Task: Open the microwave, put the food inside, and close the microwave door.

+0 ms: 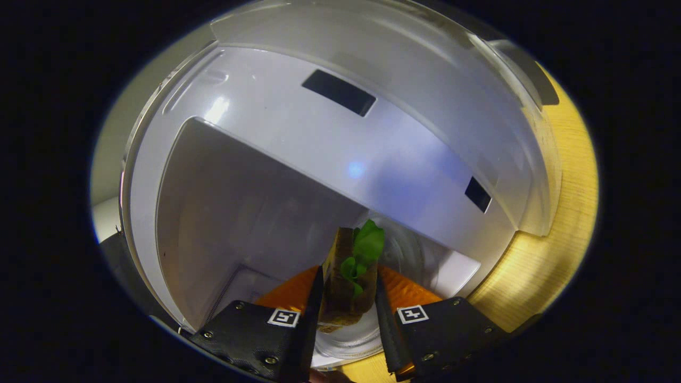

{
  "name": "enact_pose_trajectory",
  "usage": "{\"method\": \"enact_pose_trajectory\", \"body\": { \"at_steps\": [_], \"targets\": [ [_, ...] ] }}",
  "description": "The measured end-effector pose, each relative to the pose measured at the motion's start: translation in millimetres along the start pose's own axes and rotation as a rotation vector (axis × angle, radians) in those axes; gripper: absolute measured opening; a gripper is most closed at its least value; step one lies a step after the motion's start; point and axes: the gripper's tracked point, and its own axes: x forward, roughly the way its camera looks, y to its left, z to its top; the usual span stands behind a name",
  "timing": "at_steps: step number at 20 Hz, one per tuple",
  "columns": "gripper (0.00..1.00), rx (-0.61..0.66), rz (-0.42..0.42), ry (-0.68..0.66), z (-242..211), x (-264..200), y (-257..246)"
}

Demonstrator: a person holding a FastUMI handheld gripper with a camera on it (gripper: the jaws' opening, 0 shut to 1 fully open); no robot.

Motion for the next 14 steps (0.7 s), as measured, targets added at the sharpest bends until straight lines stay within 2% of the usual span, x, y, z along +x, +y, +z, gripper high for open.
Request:
{"method": "enact_pose_trajectory", "body": {
  "at_steps": [3,6,10,14],
  "targets": [
    [0.54,-0.094,0.006,-0.016,17,-11,-1],
    [0.97,-0.205,0.028,-0.032,22,-35,-2],
    [0.97,-0.298,0.073,-0.002,25,-71,1],
    [0.97,-0.462,0.136,0.049,20,-106,9]
  ]
}}
